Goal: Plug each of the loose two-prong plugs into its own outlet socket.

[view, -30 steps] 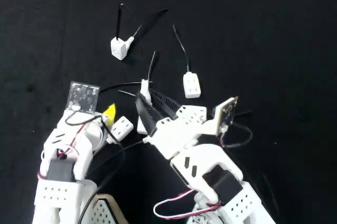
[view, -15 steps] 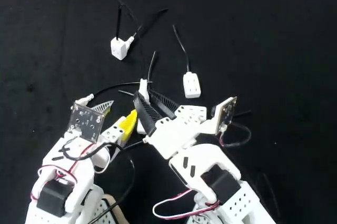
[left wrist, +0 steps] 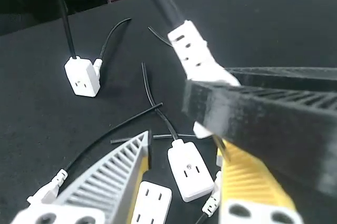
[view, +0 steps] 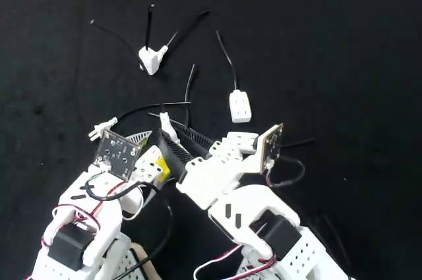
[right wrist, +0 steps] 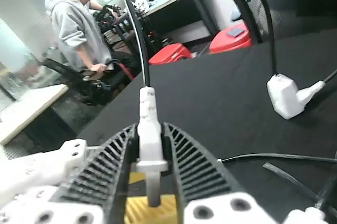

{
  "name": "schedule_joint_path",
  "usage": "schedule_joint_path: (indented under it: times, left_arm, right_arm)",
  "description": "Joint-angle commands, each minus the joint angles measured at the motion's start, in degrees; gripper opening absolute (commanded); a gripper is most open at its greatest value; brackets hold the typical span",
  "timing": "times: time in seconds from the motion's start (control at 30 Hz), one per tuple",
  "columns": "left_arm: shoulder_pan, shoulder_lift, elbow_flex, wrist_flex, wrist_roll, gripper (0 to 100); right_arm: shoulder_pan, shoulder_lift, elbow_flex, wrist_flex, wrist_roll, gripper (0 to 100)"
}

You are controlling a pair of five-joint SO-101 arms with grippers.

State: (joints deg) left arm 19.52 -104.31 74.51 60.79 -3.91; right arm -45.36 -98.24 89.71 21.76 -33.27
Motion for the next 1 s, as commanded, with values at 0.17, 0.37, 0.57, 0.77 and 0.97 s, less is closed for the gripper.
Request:
schedule_joint_path:
  times: [0.17,0.37,0.57,0.77,0.97]
  left_arm:
    - [-0.6,-0.3,-3.7,-0.8,1.9,21]
    - [-7.6,-0.3,-3.5,-3.1,2.0,21]
    - [-7.8,-0.3,-3.5,-3.2,2.0,21]
    - [-7.8,-0.3,-3.3,-3.3,1.7,21]
    - [-10.6,-0.3,-3.2,-3.2,1.5,21]
  right_arm:
    - [-2.1,1.0,-3.2,2.1,-0.1,1.1]
    - [-2.8,1.0,-8.4,11.6,-0.1,1.1]
    - [-4.2,1.1,-9.4,13.9,2.9,1.1]
    - [-4.3,1.1,-10.1,14.9,4.1,1.1]
    - [-4.1,1.1,-14.1,21.0,6.9,1.1]
